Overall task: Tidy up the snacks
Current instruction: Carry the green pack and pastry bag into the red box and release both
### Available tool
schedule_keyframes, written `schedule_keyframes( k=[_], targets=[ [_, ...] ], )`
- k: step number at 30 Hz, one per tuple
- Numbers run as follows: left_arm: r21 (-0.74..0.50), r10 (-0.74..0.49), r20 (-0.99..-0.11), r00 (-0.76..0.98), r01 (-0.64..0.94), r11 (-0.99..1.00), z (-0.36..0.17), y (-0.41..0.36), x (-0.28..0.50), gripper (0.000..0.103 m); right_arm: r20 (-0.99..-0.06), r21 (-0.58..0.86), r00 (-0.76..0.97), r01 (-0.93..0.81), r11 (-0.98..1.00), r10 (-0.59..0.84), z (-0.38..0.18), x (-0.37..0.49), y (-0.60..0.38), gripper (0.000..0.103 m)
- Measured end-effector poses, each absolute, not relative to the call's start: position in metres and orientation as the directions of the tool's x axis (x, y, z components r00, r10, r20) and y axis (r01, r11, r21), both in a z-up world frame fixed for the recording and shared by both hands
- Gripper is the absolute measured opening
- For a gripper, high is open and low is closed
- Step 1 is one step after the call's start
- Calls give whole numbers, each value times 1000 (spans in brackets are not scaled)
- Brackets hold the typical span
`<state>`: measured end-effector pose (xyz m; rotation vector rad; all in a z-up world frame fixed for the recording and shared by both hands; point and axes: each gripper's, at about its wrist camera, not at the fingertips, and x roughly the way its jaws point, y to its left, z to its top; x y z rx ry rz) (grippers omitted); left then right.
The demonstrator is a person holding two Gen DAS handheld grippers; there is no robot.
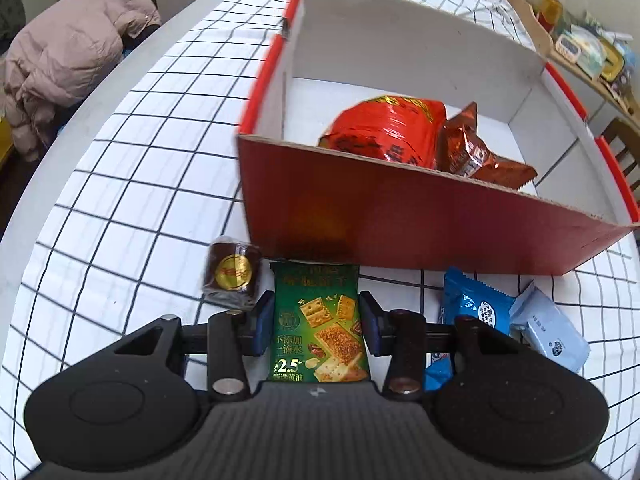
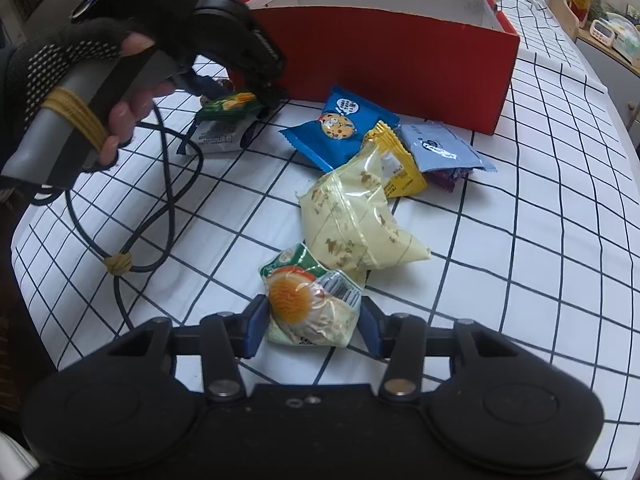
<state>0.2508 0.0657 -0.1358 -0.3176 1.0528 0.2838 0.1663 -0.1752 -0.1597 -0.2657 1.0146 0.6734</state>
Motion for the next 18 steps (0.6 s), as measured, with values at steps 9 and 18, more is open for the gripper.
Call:
schedule_keyframes(
  k=[9,18],
  targets=[
    [-180,33,-855,517,-355,917,-115,73,219,43,-833,118,371,-604,788,409,-150,155,-180,46],
    [-238,-23,-835,550,-322,917,-94,81,189,43,-809,131,415,-565,815,418,-132,141,-184,46]
  ],
)
